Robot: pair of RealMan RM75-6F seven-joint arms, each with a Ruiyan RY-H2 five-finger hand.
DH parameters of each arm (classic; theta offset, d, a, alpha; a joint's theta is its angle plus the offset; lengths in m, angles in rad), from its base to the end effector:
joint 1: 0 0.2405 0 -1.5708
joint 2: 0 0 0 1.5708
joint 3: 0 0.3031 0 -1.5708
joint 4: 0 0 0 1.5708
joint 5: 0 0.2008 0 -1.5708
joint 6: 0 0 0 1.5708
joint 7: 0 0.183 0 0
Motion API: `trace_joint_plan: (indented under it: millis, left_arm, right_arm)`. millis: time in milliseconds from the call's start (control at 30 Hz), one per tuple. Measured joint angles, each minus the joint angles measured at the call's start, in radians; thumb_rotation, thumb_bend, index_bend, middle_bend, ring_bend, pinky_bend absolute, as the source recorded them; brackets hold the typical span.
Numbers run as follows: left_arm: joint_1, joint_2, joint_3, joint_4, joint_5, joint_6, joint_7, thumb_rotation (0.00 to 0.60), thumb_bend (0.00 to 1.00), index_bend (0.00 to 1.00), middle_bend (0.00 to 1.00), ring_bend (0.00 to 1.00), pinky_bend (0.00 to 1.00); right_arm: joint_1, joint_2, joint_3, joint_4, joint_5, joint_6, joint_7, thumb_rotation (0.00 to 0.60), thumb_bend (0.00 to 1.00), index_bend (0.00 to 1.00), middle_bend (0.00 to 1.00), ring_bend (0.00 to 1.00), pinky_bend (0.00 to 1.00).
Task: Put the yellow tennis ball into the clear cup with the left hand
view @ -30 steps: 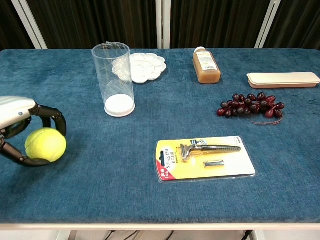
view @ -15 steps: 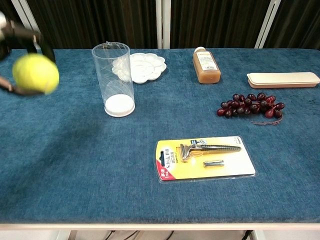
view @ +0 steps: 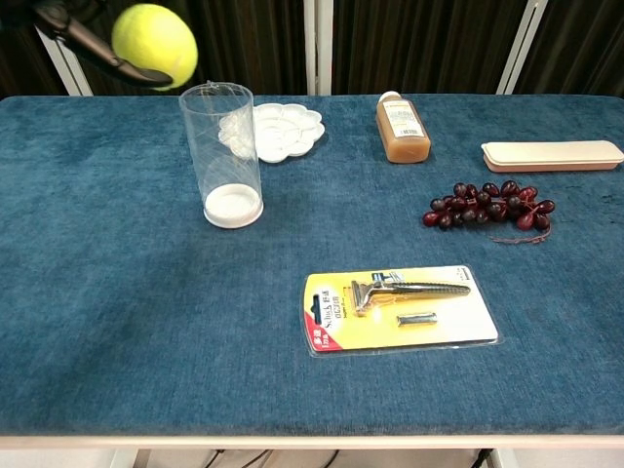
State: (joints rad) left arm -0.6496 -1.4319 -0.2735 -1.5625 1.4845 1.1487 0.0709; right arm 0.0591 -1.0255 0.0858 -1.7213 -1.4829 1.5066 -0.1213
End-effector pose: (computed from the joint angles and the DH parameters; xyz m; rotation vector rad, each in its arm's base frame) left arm -0.1346 0.3968 0.0664 -1.7642 -0.7762 -1.3787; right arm -0.3348 -0.2196 0.2217 1.3648 -0.8038 0.8398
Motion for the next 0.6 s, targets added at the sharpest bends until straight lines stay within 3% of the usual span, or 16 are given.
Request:
trace_joint_plan:
  millis: [233,333,500,600]
  left_arm:
    - [-0.045,-0.053,-0.011,0.045,-0.048,-0.021,0.011,0.6,0.14,0.51,0.52,0.55,0.85]
    - [-0.051,-0.055,-0.009,0.048,-0.065,-0.035,0.005,0.6,0.12,0.39,0.42,0.42,0.71]
    - [-0.062,-0.058,-0.004,0.053,-0.085,-0.053,-0.023,0.6,0.09,0.18,0.19,0.16,0.44]
    - [-0.066,-0.064,-0.003,0.057,-0.088,-0.051,-0.048,0.6,0.06,0.1,0.09,0.07,0.34]
  right_arm:
    - [-0.002,0.001,0.003,0.017,0.014,-0.002,0.022,0.6,0.3,0.0,0.0,0.0,0.0]
    - [-0.001,-0.003,0.003,0.025,0.016,-0.006,0.032,0.6,0.3,0.0,0.0,0.0,0.0]
    - [0.001,-0.007,0.003,0.036,0.017,-0.011,0.04,0.6,0.3,0.0,0.0,0.0,0.0]
    - [0.001,-0.008,0.004,0.04,0.021,-0.011,0.045,0.6,0.3,0.0,0.0,0.0,0.0]
